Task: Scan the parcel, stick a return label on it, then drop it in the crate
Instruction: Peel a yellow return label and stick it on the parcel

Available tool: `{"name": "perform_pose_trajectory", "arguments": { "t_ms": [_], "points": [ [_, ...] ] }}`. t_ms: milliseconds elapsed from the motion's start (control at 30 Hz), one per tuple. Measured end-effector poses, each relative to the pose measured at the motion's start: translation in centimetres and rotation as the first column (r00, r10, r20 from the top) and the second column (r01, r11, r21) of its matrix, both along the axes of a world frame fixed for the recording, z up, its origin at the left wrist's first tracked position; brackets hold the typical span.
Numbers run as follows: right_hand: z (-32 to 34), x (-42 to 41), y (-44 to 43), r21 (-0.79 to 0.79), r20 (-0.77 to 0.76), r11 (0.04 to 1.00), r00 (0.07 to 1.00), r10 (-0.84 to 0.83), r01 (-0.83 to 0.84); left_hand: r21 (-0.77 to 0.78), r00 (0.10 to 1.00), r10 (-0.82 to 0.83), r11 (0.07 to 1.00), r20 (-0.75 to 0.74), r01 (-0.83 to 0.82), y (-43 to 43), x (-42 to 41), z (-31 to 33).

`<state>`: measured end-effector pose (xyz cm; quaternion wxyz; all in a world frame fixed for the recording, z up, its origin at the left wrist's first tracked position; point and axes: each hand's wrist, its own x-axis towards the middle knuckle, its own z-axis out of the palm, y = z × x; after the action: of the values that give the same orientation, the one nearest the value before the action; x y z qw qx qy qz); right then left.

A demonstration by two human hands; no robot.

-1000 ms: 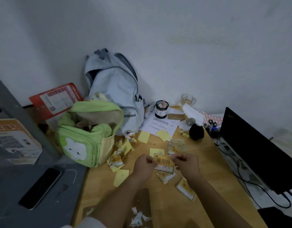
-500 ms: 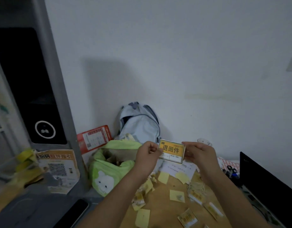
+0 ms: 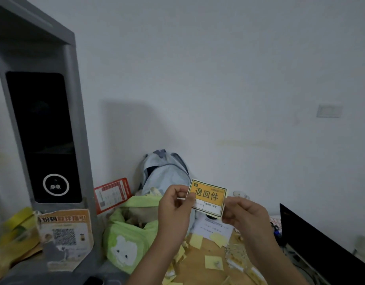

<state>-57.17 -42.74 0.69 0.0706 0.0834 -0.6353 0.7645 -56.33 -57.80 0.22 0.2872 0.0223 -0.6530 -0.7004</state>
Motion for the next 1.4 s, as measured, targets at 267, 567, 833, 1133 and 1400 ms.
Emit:
{"name": "perform_pose_trajectory", "arguments": {
  "t_ms": [267, 567, 833, 1133, 1400],
  "points": [
    [3.0, 2.8, -0.6, -0.156, -0.046, 0.964, 0.977, 0.209, -0.214, -0.395, 0.955, 0.207, 0.876, -0.212, -0.277, 1.7, 3.2, 1.4],
    [5.0, 3.9, 0.5, -0.182, -0.223, 0.927, 0.932, 0.286, -0.328, -0.263, 0.92, -0.06, 0.964, -0.388, -0.048, 5.2, 5.9, 4.8],
    [5.7, 4.0, 1.3, -0.242, -0.207, 0.889, 0.916, 0.344, -0.389, -0.332, 0.846, -0.028, 0.926, -0.533, -0.179, 5.6, 6.0, 4.6],
    [5.8, 3.9, 1.6, -0.146, -0.252, 0.886, 0.882, 0.398, -0.441, -0.24, 0.851, -0.009, 0.961, -0.524, -0.138, 5.8, 6.4, 4.8],
    [5.6, 4.3, 1.3, 0.241, -0.551, 0.963, 0.8, 0.237, -0.119, -0.066, 0.912, -0.076, 0.996, -0.403, 0.053, 5.5, 7.2, 5.1]
  ]
}}
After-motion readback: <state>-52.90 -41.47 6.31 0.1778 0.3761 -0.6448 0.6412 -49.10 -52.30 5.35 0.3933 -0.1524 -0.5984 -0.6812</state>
